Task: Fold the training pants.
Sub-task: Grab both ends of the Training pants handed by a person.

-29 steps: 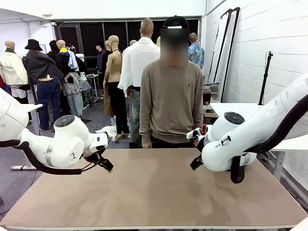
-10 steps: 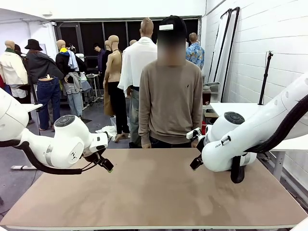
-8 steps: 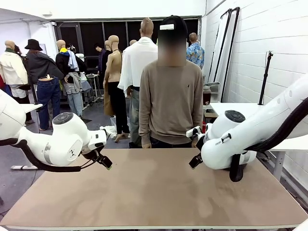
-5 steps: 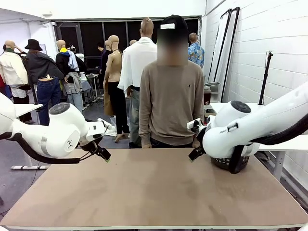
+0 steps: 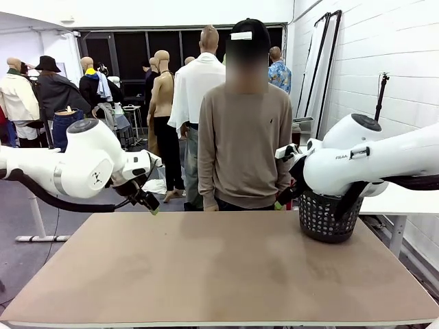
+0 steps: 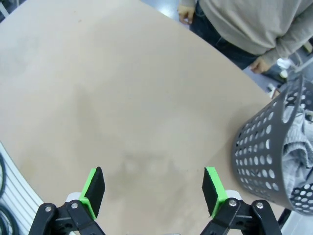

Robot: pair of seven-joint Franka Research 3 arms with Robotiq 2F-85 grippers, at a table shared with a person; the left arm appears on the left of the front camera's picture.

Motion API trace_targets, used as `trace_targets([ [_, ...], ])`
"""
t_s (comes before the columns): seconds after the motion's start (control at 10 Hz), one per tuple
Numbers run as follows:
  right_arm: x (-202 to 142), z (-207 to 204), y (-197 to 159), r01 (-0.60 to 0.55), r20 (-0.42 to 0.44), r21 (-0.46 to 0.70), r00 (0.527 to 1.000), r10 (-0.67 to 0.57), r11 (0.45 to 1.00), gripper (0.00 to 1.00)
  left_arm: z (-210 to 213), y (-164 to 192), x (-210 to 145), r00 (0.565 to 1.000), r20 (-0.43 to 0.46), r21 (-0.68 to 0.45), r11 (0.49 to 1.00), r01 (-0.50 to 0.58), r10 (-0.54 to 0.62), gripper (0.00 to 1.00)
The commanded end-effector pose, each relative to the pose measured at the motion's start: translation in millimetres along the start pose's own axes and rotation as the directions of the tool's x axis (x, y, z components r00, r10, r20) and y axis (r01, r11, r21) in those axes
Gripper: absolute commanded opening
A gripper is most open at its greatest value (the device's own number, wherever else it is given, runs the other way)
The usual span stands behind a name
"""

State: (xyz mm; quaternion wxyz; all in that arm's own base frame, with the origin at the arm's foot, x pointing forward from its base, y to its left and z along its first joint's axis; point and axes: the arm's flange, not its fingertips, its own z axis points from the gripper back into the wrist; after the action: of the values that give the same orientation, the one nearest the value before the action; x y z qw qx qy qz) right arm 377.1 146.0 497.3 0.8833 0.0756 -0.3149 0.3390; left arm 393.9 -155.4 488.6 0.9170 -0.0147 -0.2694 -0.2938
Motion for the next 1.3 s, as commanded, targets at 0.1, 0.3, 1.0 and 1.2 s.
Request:
trace_targets([
  [0.1,7.0,17.8,-4.3,-0.057,0.006,0.063,0.998,0.057,0.996,1.0,35.8,0.4,16.7,0.999,-0.017,0.002,1.0,0.031,-0.031,1.0],
  [0.3,9.4,29.5,-5.1,-0.1,0.017,0.071,0.995,0.099,0.992,1.0,50.4,1.1,19.9,0.998,0.008,0.007,0.998,0.059,-0.059,1.0],
  [1.0,1.6,56.6,-18.1,-0.275,0.185,0.269,0.955,0.23,0.923,1.0,74.7,1.9,11.5,0.957,0.103,-0.215,0.933,0.289,-0.272,1.0],
  [1.2,3.9,55.4,-19.7,-0.296,0.229,0.302,0.945,0.232,0.906,1.0,77.2,0.6,7.4,0.929,0.19,-0.205,0.913,0.353,-0.316,1.0],
])
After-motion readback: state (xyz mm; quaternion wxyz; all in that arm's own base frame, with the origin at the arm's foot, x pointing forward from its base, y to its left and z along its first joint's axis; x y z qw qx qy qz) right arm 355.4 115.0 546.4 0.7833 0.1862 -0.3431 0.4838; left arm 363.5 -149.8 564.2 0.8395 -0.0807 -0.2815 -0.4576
